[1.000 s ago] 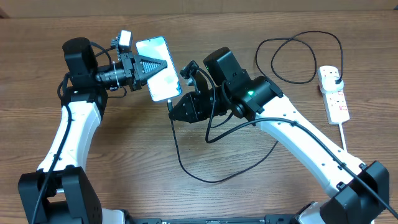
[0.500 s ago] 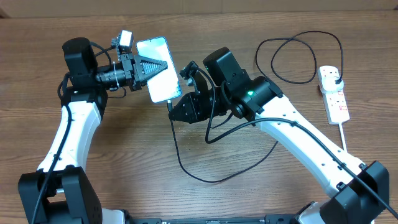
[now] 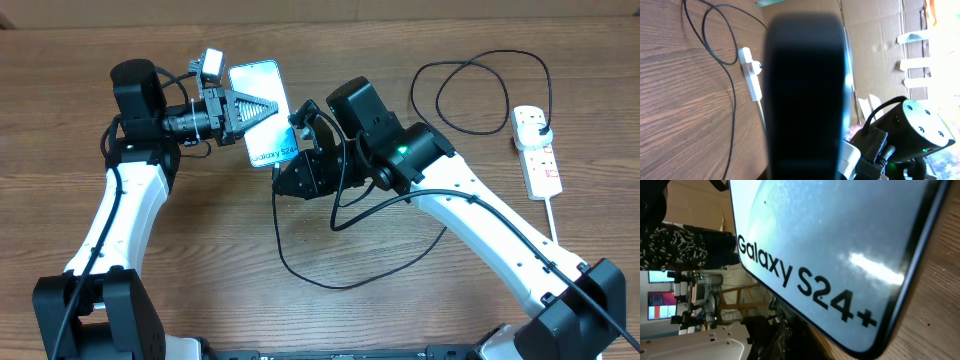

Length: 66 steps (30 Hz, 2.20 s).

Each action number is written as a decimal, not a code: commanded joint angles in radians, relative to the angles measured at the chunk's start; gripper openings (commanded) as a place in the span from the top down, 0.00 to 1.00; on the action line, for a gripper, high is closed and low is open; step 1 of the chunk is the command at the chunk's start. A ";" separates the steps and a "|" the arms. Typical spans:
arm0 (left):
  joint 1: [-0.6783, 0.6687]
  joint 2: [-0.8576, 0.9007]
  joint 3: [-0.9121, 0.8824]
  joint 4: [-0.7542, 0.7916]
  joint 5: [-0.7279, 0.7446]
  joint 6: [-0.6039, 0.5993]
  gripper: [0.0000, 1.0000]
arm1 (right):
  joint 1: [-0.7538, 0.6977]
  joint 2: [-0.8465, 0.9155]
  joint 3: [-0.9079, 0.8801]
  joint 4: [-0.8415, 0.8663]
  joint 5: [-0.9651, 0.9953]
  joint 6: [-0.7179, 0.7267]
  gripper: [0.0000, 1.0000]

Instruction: Plug charger to phone and switch on socket

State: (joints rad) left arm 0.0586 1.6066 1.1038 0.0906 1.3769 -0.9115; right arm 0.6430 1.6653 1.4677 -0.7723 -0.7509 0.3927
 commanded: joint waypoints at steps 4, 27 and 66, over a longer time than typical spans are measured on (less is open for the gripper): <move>-0.007 -0.010 0.011 0.004 0.039 0.113 0.95 | 0.004 -0.012 0.005 0.002 0.010 -0.004 0.96; 0.060 -0.010 0.011 -0.021 -0.031 0.235 0.96 | 0.005 -0.012 0.005 -0.078 0.200 -0.031 0.92; 0.234 -0.010 0.011 -0.531 -0.497 0.381 0.89 | 0.385 0.429 0.005 -0.009 0.991 -0.045 0.91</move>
State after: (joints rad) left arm 0.2825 1.6066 1.1038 -0.4423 0.8658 -0.5652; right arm 1.0271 2.0922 1.4677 -0.7803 0.1329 0.3439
